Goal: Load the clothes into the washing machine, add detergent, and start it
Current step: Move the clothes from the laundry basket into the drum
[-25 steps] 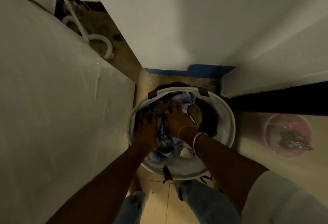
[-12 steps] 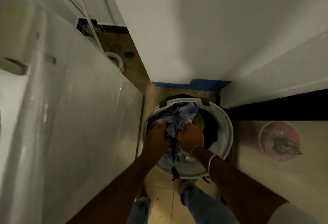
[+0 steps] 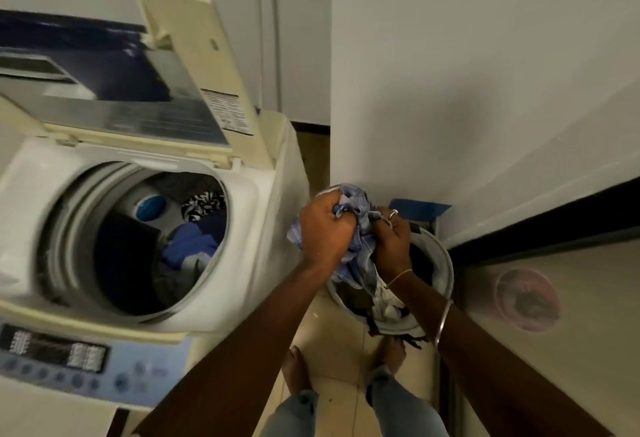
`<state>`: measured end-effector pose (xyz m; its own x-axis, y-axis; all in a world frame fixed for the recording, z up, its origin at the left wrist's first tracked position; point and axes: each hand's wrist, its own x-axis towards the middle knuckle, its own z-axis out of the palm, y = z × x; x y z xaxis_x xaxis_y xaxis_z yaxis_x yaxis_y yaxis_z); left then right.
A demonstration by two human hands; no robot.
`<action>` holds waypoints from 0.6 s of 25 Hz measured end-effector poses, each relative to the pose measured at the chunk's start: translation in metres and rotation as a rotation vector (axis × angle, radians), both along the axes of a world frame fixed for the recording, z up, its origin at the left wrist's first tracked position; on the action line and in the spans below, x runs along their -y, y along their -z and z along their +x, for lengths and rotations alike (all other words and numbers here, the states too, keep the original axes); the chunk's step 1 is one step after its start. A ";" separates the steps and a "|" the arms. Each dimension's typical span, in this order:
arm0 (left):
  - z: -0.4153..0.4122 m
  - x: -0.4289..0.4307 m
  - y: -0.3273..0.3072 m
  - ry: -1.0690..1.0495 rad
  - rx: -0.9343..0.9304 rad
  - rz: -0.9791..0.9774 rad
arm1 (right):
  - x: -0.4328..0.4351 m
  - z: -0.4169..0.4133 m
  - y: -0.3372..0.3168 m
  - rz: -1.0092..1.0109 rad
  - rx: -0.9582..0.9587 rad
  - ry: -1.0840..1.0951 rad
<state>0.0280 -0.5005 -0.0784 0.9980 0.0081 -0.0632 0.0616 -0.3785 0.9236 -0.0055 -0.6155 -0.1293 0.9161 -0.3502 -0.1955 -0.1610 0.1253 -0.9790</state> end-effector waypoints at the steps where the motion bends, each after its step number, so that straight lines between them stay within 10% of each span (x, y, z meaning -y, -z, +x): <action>1: -0.002 -0.015 -0.029 -0.021 0.082 -0.036 | -0.019 0.000 -0.030 0.010 0.071 -0.010; 15: 0.008 -0.296 -0.322 -0.510 0.685 -0.175 | -0.317 0.062 -0.323 0.134 0.758 -0.341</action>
<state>0.0365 -0.2045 0.2432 0.6940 0.5105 0.5077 -0.4056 -0.3054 0.8615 0.0561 -0.2985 0.1936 0.8677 -0.0480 0.4949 0.4837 0.3117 -0.8179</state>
